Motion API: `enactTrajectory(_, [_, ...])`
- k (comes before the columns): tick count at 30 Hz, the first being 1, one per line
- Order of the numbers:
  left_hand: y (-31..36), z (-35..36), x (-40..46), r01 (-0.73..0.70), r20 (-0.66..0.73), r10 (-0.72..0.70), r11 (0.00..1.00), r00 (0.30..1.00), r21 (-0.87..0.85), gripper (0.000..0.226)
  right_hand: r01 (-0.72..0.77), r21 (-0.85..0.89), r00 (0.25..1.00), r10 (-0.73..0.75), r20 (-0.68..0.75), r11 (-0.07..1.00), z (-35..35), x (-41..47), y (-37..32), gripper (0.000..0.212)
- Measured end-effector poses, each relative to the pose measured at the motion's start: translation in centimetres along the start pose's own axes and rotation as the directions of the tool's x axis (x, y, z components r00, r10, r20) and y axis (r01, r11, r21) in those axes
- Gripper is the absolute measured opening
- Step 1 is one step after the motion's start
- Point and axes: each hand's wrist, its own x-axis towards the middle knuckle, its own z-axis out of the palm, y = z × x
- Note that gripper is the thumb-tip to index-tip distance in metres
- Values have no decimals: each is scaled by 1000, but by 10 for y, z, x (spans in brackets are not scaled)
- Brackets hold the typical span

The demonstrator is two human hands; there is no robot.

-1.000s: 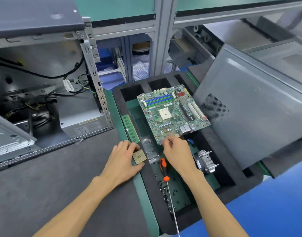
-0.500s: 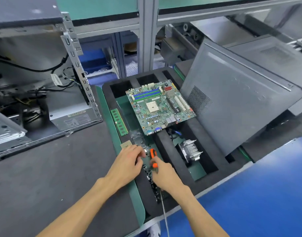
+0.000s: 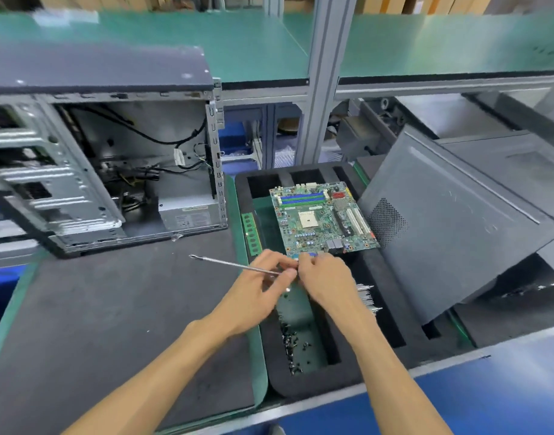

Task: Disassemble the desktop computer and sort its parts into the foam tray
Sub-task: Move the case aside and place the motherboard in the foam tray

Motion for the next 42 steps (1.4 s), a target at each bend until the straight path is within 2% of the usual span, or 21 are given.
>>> enactTrajectory(3, [8, -20, -13, 132, -165, -176, 959, 970, -252, 40, 95, -84, 994, -91, 61, 992, 5, -14, -31, 50])
enactTrajectory(6, [2, -50, -36, 160, -304, -297, 901, 905, -403, 54, 314, -214, 948, -291, 133, 925, 15, -32, -60, 52])
enactTrajectory(7, [-2, -62, -47, 159, -347, -321, 893, 881, -422, 56, 395, -189, 914, -365, 176, 899, 20, -37, -70, 49])
enactTrajectory(9, [-11, -86, -73, 180, -422, -378, 881, 824, -438, 58, 528, -28, 809, -493, 319, 849, 34, -50, -93, 41])
enactTrajectory(11, [-20, -109, -105, 213, -470, -432, 867, 770, -450, 58, 556, 153, 692, -557, 459, 817, 55, -69, -116, 33])
enactTrajectory(13, [-27, -130, -144, 238, -499, -482, 847, 720, -475, 57, 569, 245, 583, -595, 553, 785, 81, -92, -137, 30])
enactTrajectory(16, [-34, -156, -211, 318, -518, -567, 810, 640, -493, 52, 602, 330, 456, -652, 605, 727, 128, -133, -164, 29])
enactTrajectory(20, [-40, -174, -310, 449, -578, -655, 755, 486, -478, 47, 651, 379, 358, -706, 611, 658, 192, -198, -191, 29])
enactTrajectory(24, [-44, -176, -408, 513, -629, -722, 671, 289, -535, 40, 636, 408, 321, -706, 632, 655, 251, -264, -204, 29])
enactTrajectory(27, [-53, -167, -471, 577, -636, -753, 598, 169, -556, 33, 672, 348, 316, -678, 664, 654, 294, -309, -205, 32])
enactTrajectory(31, [-77, -138, -544, 776, -677, -733, 467, 71, -424, 16, 748, 200, 295, -587, 754, 633, 350, -352, -193, 28])
enactTrajectory(34, [-97, -110, -581, 823, -650, -759, 378, 14, -424, 8, 805, 94, 298, -536, 790, 585, 382, -366, -181, 25])
enactTrajectory(39, [-119, -80, -588, 794, -566, -821, 294, -75, -532, 24, 872, 22, 285, -543, 790, 489, 411, -366, -171, 27])
enactTrajectory(42, [-130, -79, -573, 830, -528, -843, 220, -103, -512, 36, 897, -10, 287, -565, 774, 442, 418, -358, -175, 25])
